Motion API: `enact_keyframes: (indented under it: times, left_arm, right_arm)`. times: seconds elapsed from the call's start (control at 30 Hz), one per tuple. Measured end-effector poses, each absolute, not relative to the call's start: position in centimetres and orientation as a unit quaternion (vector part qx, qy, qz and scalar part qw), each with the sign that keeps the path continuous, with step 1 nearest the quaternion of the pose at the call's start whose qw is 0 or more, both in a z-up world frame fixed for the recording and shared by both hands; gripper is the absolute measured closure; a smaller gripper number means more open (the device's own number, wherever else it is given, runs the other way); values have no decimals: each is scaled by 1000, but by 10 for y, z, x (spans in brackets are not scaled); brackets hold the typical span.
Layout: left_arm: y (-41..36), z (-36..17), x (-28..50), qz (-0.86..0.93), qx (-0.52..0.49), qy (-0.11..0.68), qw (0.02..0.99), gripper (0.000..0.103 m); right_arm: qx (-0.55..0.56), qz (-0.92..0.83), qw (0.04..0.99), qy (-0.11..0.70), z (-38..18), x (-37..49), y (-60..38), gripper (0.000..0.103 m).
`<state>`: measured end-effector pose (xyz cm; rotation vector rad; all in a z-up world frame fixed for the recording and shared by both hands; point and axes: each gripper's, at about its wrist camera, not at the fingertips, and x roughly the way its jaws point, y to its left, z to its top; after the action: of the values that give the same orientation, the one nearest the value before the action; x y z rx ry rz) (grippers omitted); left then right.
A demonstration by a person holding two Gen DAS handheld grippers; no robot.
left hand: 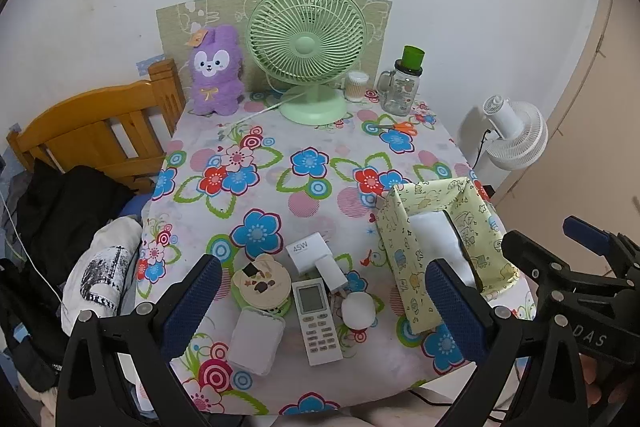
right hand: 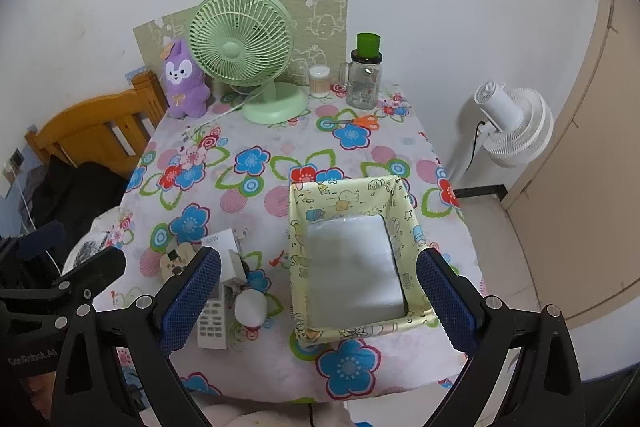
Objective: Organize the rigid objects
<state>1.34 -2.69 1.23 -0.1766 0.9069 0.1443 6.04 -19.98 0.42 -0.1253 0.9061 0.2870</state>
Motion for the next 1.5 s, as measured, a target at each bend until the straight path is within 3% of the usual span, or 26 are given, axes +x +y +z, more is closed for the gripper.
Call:
enact_keyframes:
  times: [1.5]
  left_arm:
    - [-20, 7, 24, 60, -88, 446, 889, 1]
  right_arm:
    - [-53, 122, 890, 435, 5, 71, -204, 3]
